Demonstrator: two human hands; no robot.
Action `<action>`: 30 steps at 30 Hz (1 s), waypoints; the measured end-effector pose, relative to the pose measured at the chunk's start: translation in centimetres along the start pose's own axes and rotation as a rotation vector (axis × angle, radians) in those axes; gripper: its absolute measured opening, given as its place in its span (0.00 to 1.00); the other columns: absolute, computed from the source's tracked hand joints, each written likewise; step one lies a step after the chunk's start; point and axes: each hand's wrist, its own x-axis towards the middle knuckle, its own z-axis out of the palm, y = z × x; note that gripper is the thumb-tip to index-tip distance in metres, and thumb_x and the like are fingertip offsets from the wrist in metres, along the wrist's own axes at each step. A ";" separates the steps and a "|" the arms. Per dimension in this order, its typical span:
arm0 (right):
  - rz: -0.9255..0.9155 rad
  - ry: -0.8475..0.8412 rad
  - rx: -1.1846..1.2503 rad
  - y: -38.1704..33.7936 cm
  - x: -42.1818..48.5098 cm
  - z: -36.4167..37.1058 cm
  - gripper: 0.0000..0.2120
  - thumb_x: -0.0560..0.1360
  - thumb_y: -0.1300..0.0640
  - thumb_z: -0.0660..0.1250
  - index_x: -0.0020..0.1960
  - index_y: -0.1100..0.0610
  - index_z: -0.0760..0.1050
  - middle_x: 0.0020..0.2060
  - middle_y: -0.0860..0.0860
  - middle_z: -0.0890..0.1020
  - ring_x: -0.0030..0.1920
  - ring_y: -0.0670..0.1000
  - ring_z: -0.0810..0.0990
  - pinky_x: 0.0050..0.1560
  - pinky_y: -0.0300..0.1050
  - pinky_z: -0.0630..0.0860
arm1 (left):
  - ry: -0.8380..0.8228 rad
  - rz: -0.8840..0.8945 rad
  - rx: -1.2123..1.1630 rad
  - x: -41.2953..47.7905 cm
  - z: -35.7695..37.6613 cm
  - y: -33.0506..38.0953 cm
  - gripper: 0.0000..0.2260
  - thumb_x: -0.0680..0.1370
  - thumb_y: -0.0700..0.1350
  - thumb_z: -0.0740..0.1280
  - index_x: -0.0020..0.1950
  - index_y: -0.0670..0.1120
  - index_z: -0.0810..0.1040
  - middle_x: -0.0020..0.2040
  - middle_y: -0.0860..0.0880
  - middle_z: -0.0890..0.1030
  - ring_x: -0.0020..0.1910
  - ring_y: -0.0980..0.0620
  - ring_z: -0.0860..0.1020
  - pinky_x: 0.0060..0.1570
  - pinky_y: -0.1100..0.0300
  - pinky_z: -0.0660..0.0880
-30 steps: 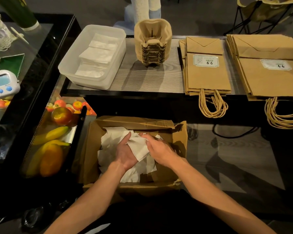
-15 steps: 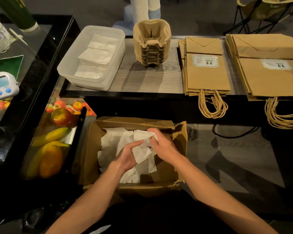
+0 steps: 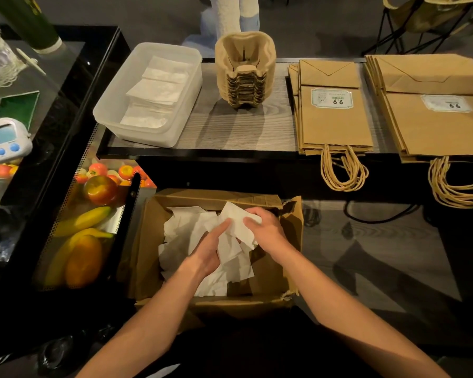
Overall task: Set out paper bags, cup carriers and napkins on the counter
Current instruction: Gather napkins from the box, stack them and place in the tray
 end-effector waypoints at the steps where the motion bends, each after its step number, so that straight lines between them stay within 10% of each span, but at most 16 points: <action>1: 0.009 0.007 0.022 0.0 0.0 -0.1 0.12 0.83 0.53 0.64 0.67 0.46 0.73 0.58 0.44 0.73 0.53 0.45 0.74 0.46 0.40 0.77 | 0.012 -0.003 -0.026 0.0 0.1 0.0 0.21 0.81 0.56 0.67 0.69 0.45 0.78 0.63 0.38 0.82 0.58 0.41 0.81 0.58 0.47 0.77; 9: 0.017 0.101 0.095 -0.1 -0.1 0.4 0.17 0.81 0.59 0.68 0.68 0.49 0.75 0.65 0.49 0.75 0.59 0.48 0.73 0.51 0.40 0.78 | 0.064 0.019 -0.116 0.1 0.7 0.1 0.25 0.81 0.62 0.61 0.70 0.47 0.79 0.68 0.37 0.78 0.61 0.42 0.80 0.62 0.47 0.76; 14: -0.358 0.206 -0.321 -1.1 -1.4 1.6 0.15 0.83 0.58 0.62 0.69 0.51 0.76 0.51 0.48 0.81 0.44 0.45 0.80 0.42 0.34 0.76 | -0.008 -0.047 -0.342 0.0 1.3 0.3 0.35 0.77 0.71 0.57 0.71 0.46 0.77 0.69 0.40 0.79 0.70 0.41 0.76 0.72 0.42 0.70; 17: -0.525 -0.038 -0.584 -0.8 -2.0 3.1 0.14 0.83 0.55 0.62 0.67 0.51 0.77 0.61 0.47 0.80 0.60 0.49 0.78 0.61 0.44 0.74 | 0.025 -0.053 -0.492 -0.4 1.9 0.5 0.32 0.76 0.67 0.65 0.67 0.43 0.77 0.66 0.42 0.81 0.67 0.43 0.79 0.68 0.46 0.73; 25: -0.446 0.057 -0.349 -0.6 -1.5 1.5 0.13 0.84 0.51 0.60 0.66 0.49 0.75 0.59 0.47 0.78 0.55 0.45 0.77 0.56 0.45 0.75 | -0.083 -0.123 -0.397 -0.6 0.1 0.6 0.26 0.78 0.56 0.70 0.70 0.42 0.75 0.58 0.40 0.79 0.54 0.42 0.81 0.54 0.48 0.78; 28: -0.309 -0.095 -0.345 -0.7 -0.4 1.1 0.19 0.84 0.50 0.60 0.74 0.41 0.66 0.71 0.45 0.70 0.68 0.49 0.72 0.62 0.53 0.78 | -0.139 -0.193 -0.289 -0.9 0.2 0.7 0.26 0.79 0.61 0.67 0.69 0.43 0.78 0.58 0.40 0.81 0.55 0.41 0.81 0.54 0.48 0.78; 30: -0.157 -0.283 -0.272 -0.7 0.2 1.0 0.22 0.84 0.49 0.60 0.75 0.35 0.60 0.72 0.43 0.67 0.66 0.51 0.74 0.45 0.48 0.83 | -0.207 -0.246 -0.272 -1.0 0.3 0.8 0.30 0.80 0.65 0.65 0.73 0.44 0.76 0.61 0.39 0.80 0.58 0.40 0.80 0.56 0.47 0.79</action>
